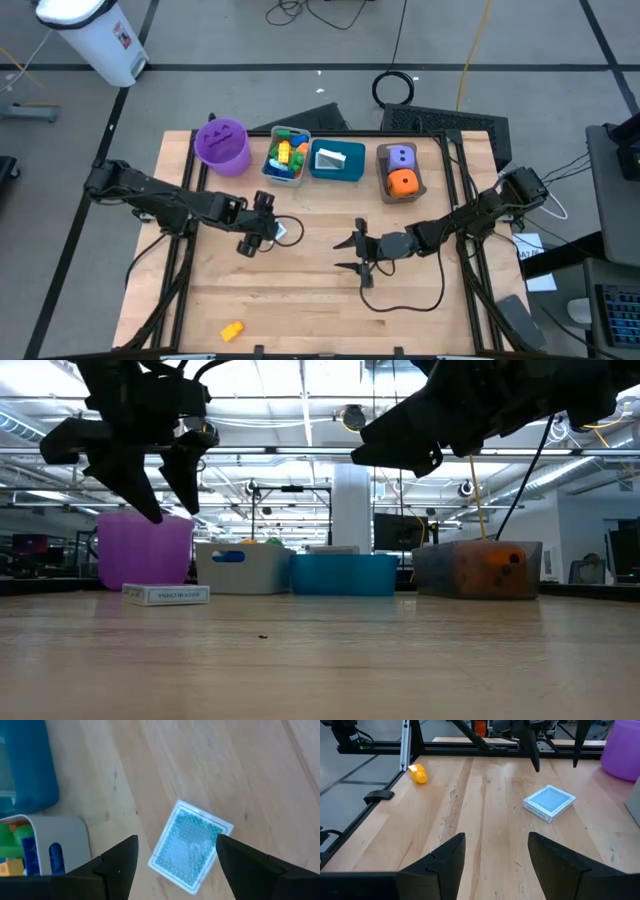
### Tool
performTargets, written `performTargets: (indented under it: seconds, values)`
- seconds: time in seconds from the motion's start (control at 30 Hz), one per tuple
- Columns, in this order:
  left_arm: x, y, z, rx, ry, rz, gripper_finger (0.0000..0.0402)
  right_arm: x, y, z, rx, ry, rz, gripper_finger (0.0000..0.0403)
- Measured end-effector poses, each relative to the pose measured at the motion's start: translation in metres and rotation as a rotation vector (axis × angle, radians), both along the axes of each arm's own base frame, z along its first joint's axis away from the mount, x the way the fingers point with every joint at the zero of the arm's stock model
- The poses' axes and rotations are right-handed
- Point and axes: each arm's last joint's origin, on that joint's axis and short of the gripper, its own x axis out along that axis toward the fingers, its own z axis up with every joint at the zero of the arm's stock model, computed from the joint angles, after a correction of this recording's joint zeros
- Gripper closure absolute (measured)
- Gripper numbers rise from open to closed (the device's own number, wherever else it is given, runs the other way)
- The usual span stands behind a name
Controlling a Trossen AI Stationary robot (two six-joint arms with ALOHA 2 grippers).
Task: Pick & Place Toys
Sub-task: Put the light blue deck of cards into the blue bin
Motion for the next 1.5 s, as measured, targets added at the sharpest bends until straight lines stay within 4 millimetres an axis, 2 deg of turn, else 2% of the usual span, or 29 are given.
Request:
performTargets:
  seconds: [0.7,0.83,1.07,1.37,1.5]
  values:
    - [0.001,0.003,0.001,0.073,-0.015,0.006,0.0123,0.0,0.0,0.0,0.03,0.003,-0.009,0.0195]
    - [0.002,0.005,0.001,0.073,-0.015,0.015,0.0096,0.0,0.0,0.0,0.028,0.003,-0.008,0.0195]
    - [0.002,0.006,0.001,0.066,-0.014,0.018,0.0011,0.0,0.0,0.0,0.028,0.003,-0.008,0.0195]
    - [0.003,0.005,-0.001,0.025,-0.004,0.001,0.0006,0.0,0.0,0.0,0.028,0.003,-0.008,0.0195]
    - [0.008,0.003,-0.014,0.013,0.063,-0.036,0.0004,0.0,0.0,0.0,0.028,0.004,-0.008,0.0195]
